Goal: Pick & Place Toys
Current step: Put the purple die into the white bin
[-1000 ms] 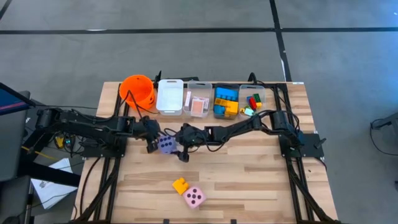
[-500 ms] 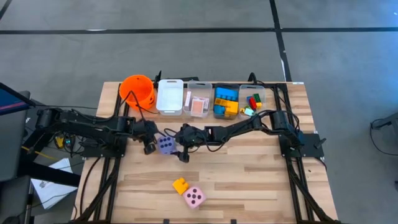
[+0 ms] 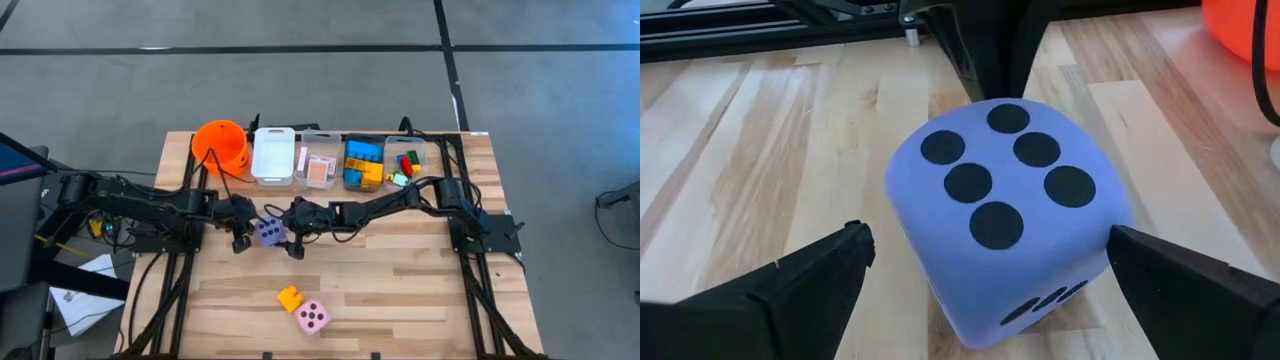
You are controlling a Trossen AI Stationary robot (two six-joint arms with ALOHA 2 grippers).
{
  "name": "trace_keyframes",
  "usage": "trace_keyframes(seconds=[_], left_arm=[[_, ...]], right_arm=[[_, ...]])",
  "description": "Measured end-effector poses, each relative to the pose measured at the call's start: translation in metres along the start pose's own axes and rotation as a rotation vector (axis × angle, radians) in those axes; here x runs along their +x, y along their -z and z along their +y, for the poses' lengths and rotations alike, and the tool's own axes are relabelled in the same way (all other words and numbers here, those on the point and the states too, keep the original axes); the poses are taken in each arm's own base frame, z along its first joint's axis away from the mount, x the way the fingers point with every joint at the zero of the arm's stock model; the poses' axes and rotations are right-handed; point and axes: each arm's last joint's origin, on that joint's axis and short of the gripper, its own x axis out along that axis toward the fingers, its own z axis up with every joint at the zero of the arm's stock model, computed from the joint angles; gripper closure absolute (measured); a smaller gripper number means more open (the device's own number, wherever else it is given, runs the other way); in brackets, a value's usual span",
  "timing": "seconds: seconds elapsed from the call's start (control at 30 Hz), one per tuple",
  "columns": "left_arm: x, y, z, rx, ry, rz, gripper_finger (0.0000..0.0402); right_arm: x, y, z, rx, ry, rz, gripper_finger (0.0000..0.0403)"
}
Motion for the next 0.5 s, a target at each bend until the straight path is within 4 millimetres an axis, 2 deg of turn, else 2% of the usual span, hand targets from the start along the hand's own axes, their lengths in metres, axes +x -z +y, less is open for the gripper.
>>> trace_keyframes(seconds=[0.33, 0.5], left_arm=[[0.0, 0.0008, 0.001, 0.003, -0.024, 0.004, 0.0402], [0.0002, 0.0009, 0.0013, 0.001, -0.029, 0.001, 0.0402]], right_arm=[[-0.0006, 0.0011, 0.0032, -0.037, -0.09, 0.021, 0.0003], [-0.0012, 0.0037, 0.0034, -0.058, -0.071, 0.054, 0.0003]])
